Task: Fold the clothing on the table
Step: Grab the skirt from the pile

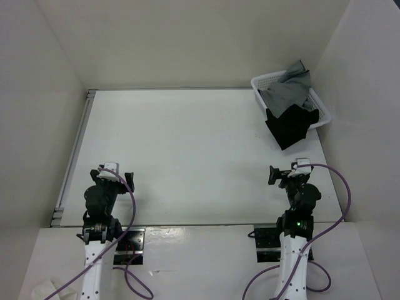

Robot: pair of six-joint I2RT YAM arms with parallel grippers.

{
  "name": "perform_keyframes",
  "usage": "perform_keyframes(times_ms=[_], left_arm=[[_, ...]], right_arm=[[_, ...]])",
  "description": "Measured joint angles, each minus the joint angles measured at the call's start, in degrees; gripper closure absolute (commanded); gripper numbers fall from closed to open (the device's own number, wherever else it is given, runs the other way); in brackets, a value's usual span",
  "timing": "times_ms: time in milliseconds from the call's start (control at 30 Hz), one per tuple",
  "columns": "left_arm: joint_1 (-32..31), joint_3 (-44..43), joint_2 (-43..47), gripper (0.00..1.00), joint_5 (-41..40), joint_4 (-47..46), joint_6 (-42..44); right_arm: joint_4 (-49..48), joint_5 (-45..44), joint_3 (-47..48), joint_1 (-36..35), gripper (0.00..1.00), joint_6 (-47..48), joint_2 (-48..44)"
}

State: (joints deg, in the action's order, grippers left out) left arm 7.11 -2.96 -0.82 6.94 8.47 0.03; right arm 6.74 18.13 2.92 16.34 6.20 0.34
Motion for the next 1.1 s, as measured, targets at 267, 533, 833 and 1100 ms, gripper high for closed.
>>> perform_keyframes(times_ms=[267, 533, 833, 1100], left_arm=[[0.0, 0.0, 0.0, 0.0, 0.0, 0.0, 0.0], [0.0, 0.0, 0.0, 0.0, 0.0, 0.0, 0.0], [0.0, 0.0, 0.0, 0.0, 0.0, 0.0, 0.0], [0.0, 0.0, 0.0, 0.0, 0.0, 0.0, 0.0]], right_arm=[[0.0, 0.0, 0.0, 0.0, 0.01, 0.0, 0.0], [0.0, 0.04, 0.0, 0.33, 0.01, 0.0, 0.0], [-0.07, 0.44, 0.0, 0.48, 0.01, 0.02, 0.0], [-0.44, -1.25, 0.22, 0.48, 0.01, -2.86, 0.0]])
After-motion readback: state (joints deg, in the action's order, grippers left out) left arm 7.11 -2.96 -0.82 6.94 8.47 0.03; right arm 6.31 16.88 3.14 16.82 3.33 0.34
